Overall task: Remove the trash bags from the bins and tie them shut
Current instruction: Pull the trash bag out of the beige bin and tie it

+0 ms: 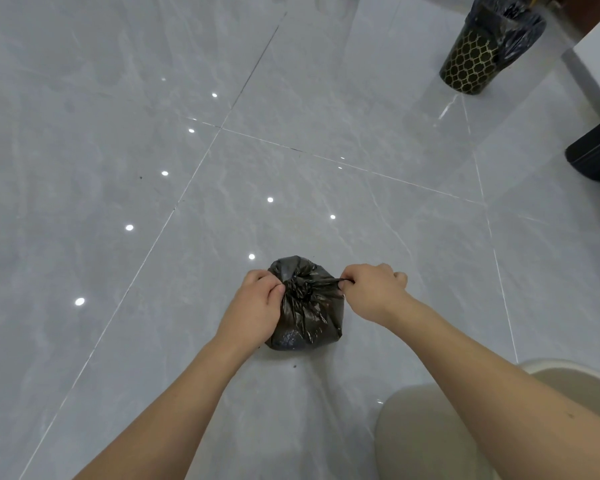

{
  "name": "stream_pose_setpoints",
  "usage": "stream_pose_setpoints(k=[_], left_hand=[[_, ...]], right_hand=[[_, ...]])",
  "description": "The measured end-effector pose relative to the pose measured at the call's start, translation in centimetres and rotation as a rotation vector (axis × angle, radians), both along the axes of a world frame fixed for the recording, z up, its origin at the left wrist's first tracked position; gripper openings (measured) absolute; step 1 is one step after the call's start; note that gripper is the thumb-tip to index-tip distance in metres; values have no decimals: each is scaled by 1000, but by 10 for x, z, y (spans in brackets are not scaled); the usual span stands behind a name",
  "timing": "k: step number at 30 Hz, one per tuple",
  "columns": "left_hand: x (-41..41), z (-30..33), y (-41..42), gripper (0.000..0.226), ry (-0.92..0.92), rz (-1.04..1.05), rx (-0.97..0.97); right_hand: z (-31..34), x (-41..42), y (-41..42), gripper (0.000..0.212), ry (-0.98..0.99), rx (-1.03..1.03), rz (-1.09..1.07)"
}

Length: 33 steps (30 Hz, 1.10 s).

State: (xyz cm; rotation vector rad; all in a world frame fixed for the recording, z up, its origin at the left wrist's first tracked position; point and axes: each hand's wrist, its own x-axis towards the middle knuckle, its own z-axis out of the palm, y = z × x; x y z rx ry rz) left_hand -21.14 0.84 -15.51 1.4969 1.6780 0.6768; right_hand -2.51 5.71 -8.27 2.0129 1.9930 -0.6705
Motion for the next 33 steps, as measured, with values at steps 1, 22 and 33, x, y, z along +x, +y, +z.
stream_pose_setpoints(k=[1,22,33], left_hand=[[0,1,1,21,-41,7,-11],[30,94,20,21,-147,58,34],[63,129,50,22,-19,-104,45]], right_hand=[[1,-2,1,31,-15,18,-8],[64,29,-8,19,659,82,-433],[86,68,-6,22,805,76,-606]])
